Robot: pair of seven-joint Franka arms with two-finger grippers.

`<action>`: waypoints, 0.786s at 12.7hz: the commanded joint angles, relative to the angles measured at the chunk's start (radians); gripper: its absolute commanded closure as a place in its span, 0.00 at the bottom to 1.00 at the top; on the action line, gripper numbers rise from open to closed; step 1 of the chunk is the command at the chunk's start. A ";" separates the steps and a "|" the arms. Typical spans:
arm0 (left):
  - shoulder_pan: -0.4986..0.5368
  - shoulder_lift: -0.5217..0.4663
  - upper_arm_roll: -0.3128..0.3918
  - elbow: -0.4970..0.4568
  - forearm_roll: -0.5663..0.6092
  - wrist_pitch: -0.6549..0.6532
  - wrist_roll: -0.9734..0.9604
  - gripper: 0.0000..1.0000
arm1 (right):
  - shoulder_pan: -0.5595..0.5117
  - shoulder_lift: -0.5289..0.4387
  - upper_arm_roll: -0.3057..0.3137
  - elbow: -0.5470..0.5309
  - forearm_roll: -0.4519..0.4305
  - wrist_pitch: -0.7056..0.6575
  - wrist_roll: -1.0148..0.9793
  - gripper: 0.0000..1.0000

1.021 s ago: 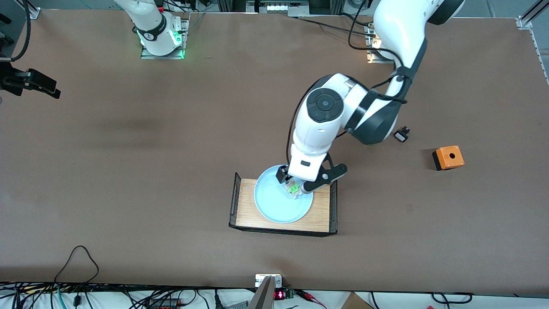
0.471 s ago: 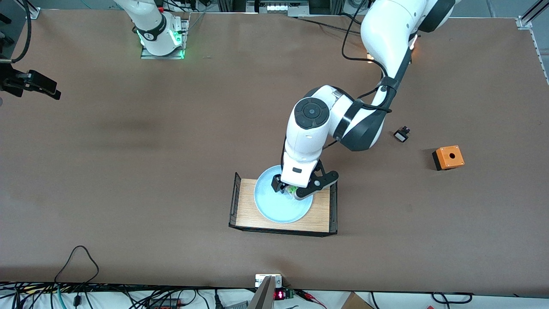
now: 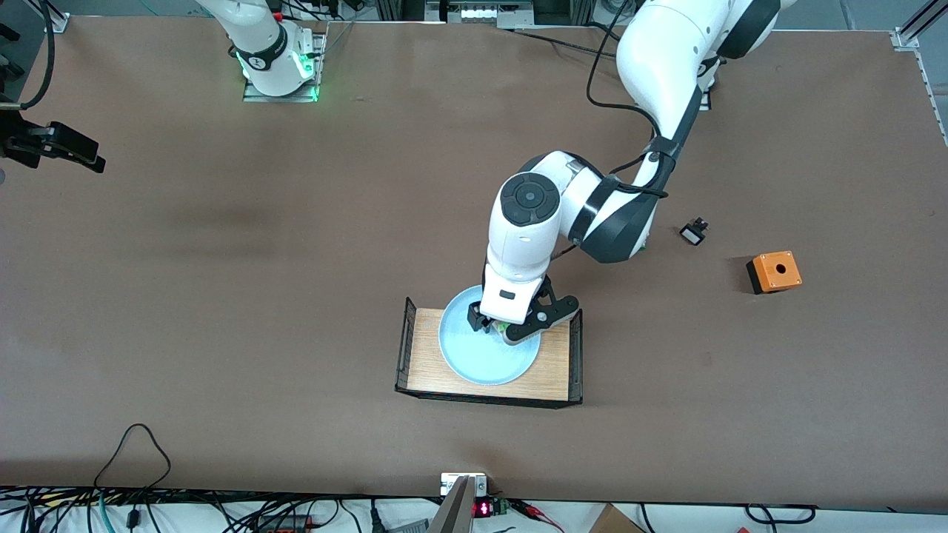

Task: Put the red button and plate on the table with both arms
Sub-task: 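Close the left gripper on the red button's green body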

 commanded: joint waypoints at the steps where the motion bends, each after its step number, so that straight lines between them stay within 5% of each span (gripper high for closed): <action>1: -0.021 0.027 0.022 0.048 0.025 0.008 -0.048 0.22 | -0.010 0.006 0.005 0.007 -0.005 0.007 -0.013 0.00; 10: -0.028 0.033 0.028 0.046 0.027 0.020 -0.053 0.57 | -0.010 0.007 0.007 0.007 -0.005 0.010 -0.013 0.00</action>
